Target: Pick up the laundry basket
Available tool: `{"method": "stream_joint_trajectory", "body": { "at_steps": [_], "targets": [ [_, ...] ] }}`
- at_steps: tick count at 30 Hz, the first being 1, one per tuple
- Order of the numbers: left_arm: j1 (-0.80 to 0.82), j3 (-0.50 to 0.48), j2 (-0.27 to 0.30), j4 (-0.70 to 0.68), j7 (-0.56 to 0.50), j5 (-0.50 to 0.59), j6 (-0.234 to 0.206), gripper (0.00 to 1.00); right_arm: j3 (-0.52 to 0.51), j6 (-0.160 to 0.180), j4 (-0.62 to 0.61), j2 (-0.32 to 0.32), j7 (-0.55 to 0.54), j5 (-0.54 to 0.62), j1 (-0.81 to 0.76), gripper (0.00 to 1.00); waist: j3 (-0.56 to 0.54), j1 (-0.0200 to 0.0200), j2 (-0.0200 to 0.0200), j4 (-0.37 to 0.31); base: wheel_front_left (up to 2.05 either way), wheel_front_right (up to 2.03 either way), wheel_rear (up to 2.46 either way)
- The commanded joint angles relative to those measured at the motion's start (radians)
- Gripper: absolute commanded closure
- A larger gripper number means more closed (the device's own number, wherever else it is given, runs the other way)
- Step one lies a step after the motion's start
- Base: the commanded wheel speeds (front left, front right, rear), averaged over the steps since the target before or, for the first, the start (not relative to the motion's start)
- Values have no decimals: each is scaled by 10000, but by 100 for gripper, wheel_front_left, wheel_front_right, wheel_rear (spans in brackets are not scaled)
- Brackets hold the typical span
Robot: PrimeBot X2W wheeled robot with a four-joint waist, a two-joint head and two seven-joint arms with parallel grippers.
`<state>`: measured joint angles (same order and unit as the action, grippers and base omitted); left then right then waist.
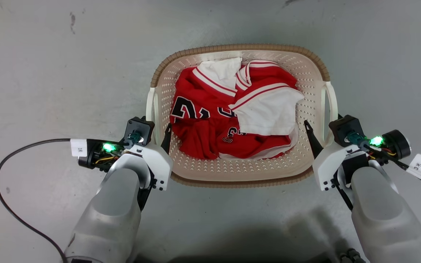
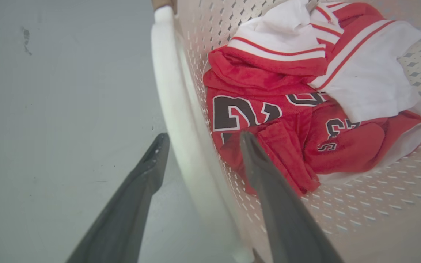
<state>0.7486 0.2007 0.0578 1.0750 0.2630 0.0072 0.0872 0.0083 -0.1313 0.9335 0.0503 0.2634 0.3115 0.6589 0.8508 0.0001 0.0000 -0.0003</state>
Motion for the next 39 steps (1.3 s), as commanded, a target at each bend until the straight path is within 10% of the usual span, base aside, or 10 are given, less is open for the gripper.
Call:
{"method": "stream_joint_trajectory", "body": {
  "at_steps": [1,9,10,12,13,39],
  "targets": [
    [175,47,-2,69,27,15,-28,0,-62,10,116,-3,20,67,182,0,103,-1,0,29,0,0,0],
    [472,322,-39,407,27,-59,-177,0,-339,10,686,-5,20,172,520,0,364,-1,0,71,0,0,0],
    [470,321,-44,473,27,-137,-121,0,-334,10,704,-5,20,144,564,13,368,-1,0,65,0,0,0],
    [520,393,-51,618,27,-152,-66,83,-339,10,585,-3,20,90,594,100,370,-1,0,54,0,0,0],
    [563,402,-51,641,27,-201,-45,100,-314,9,639,-6,20,64,567,100,360,-1,0,56,0,0,0],
    [-1072,846,8,2028,-240,-1202,303,100,539,13,3221,94,-5,-395,-268,100,-3551,-1,0,104,0,0,0]
  ]
}}
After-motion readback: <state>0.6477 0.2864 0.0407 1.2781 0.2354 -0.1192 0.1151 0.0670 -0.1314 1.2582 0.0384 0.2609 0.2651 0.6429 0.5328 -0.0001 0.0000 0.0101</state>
